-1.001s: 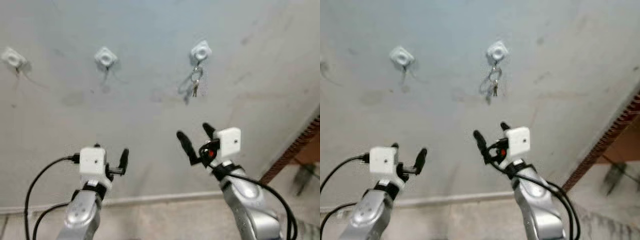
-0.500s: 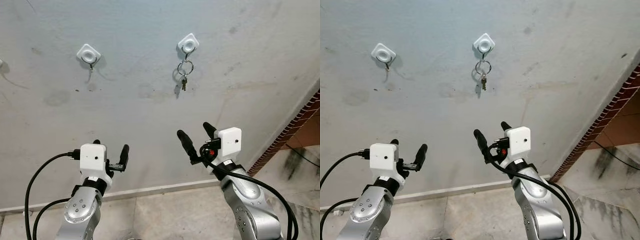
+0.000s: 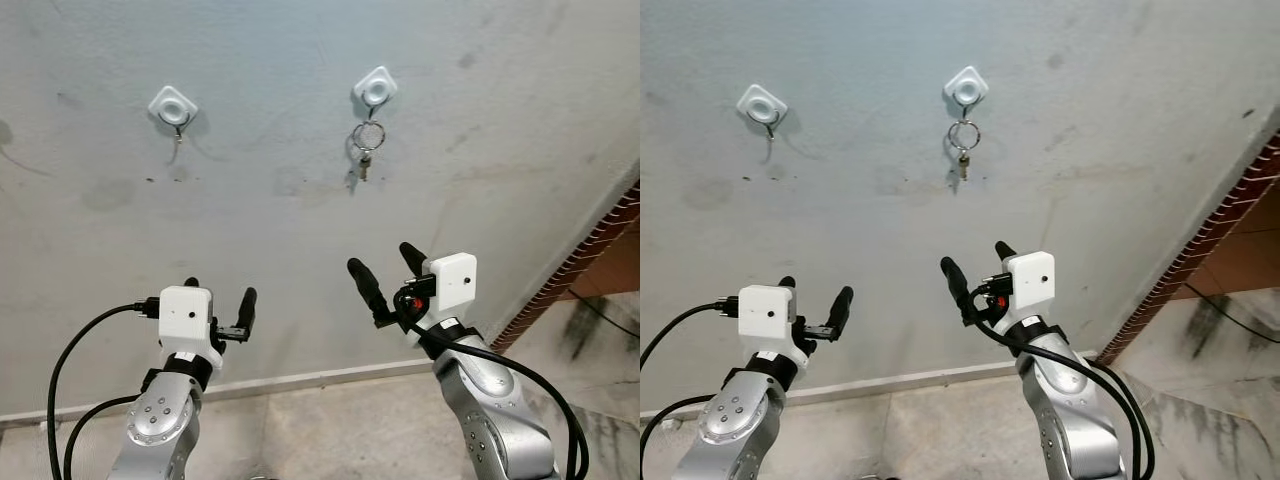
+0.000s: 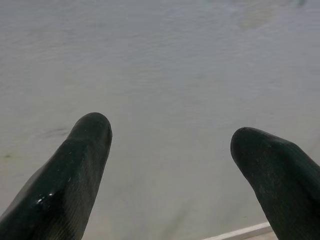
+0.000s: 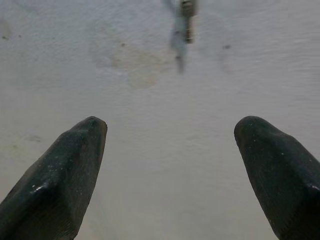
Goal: Hang keys on a hook
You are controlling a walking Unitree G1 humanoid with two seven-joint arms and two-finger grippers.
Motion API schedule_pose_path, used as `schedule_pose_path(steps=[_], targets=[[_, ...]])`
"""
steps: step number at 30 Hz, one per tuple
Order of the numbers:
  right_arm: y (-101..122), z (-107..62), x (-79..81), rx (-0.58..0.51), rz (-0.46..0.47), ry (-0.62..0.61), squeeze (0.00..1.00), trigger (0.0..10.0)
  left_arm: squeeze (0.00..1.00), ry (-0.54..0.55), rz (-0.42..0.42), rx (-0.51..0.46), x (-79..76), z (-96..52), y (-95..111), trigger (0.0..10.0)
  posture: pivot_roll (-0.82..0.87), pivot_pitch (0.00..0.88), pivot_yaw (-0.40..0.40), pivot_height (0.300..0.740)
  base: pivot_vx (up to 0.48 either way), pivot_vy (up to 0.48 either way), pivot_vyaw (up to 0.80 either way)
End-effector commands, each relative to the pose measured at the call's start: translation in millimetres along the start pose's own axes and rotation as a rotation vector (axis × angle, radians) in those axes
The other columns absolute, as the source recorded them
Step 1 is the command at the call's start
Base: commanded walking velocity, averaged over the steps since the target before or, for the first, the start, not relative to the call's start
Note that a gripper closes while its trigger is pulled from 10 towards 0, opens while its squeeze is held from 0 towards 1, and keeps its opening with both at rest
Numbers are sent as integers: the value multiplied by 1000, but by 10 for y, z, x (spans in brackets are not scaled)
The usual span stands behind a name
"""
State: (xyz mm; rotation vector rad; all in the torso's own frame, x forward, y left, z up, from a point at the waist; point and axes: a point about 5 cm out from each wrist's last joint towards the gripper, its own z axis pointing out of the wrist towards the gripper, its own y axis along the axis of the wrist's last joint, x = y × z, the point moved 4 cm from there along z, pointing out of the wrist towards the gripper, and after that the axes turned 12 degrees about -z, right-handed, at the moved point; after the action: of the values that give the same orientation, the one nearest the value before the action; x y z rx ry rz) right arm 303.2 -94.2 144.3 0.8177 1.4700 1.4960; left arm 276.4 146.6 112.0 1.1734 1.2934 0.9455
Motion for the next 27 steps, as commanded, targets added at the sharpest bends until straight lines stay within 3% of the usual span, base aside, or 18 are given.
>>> schedule_pose_path(steps=[1, 8, 27], targets=[[-11, -7, -2, 8, 0, -2, 208, 10000, 0, -2, 4, 8, -8, -2, -22, 10000, 51, 74, 28, 740, 0, -277, 0], [-5, -4, -4, 7, 0, -3, 216, 10000, 0, -5, 1, 8, -12, -2, -22, 10000, 49, 77, 29, 740, 0, -284, 0], [-14, -4, 0, 10, 0, -1, 212, 10000, 0, 17, -39, 15, 17, 1, -38, 10000, 51, 76, 28, 740, 0, 45, 0]])
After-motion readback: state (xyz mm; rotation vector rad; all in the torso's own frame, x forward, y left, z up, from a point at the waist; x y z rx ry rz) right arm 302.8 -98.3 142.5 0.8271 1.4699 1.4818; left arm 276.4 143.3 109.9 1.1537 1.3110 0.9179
